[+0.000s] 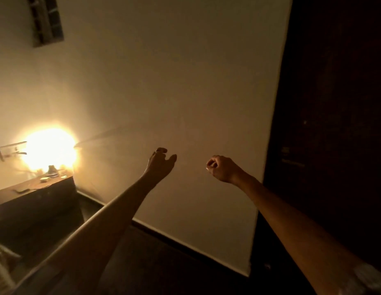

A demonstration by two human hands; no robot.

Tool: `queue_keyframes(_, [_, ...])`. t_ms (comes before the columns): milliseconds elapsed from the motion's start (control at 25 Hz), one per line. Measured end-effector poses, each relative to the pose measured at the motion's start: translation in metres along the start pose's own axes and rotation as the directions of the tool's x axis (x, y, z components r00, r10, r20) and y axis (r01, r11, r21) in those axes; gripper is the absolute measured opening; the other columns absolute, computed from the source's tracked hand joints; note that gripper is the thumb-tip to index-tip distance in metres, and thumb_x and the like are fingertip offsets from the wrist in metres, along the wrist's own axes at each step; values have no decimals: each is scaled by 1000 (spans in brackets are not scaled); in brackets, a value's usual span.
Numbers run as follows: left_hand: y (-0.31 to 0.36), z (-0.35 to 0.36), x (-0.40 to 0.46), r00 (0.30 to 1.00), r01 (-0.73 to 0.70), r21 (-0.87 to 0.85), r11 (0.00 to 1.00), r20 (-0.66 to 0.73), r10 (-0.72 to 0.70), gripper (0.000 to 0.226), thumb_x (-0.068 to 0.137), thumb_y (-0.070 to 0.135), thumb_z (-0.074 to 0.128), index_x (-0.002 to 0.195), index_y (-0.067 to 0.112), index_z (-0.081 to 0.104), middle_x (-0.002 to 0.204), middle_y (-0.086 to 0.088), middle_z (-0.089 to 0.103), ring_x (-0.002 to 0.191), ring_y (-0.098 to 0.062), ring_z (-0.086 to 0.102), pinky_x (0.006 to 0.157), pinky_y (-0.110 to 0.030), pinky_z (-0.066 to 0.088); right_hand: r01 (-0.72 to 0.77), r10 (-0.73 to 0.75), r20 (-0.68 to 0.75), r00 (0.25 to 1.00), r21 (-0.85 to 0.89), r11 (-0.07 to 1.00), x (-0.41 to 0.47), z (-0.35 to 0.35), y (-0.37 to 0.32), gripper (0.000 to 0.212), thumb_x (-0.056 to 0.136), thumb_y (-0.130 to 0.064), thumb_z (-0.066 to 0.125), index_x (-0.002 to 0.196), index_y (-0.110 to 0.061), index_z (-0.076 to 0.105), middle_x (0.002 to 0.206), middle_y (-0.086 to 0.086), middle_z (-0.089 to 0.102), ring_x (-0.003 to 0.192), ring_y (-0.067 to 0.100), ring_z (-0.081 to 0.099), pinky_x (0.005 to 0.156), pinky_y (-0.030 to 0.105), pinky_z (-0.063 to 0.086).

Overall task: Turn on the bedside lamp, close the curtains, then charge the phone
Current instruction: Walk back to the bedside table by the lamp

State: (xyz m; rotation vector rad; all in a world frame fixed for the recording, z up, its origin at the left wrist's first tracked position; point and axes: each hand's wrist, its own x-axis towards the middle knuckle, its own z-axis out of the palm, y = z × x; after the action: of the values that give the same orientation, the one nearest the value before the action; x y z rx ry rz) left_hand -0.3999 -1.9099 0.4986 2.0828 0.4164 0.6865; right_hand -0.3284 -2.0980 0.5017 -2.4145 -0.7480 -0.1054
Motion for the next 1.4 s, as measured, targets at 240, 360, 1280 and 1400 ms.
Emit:
queue_keyframes(240, [-64, -60, 130, 991, 53, 62, 997, -127, -45, 50, 90, 33, 56, 131, 7, 44, 135, -16, 51, 116, -29, 55, 82, -28, 39, 121, -124, 68, 990, 45, 992, 149, 59, -59, 28, 91, -22, 52, 113, -6, 60, 122, 13, 63, 112, 27, 58, 88, 27, 44])
queue_keyframes(360, [-102, -93, 177, 975, 112, 89, 990, -201, -92, 50, 89, 35, 56, 130, 8, 45, 133, -15, 53, 117, -28, 54, 85, -27, 37, 192, -200, 129, 971, 76, 979, 216, 98, -95, 28, 90, -22, 54, 113, -7, 60, 120, 13, 64, 109, 25, 59, 81, 24, 41])
queue_keyframes(1280, [-354, -251, 496, 702, 568, 98, 817, -577, -419, 45, 92, 34, 51, 128, 7, 47, 131, -13, 55, 110, -22, 58, 88, -28, 45, 523, -619, 371, 692, 332, 785, 658, 422, -295, 27, 91, -20, 55, 111, -4, 60, 114, 14, 66, 93, 17, 62, 74, 19, 41])
queue_keyframes(1400, [-388, -282, 537, 686, 587, 100, 803, -589, -428, 46, 93, 34, 49, 131, 8, 44, 133, -11, 53, 106, -17, 54, 82, -25, 45, 507, -637, 393, 663, 389, 769, 705, 464, -333, 27, 92, -19, 54, 113, -4, 61, 118, 15, 65, 104, 24, 62, 75, 21, 46])
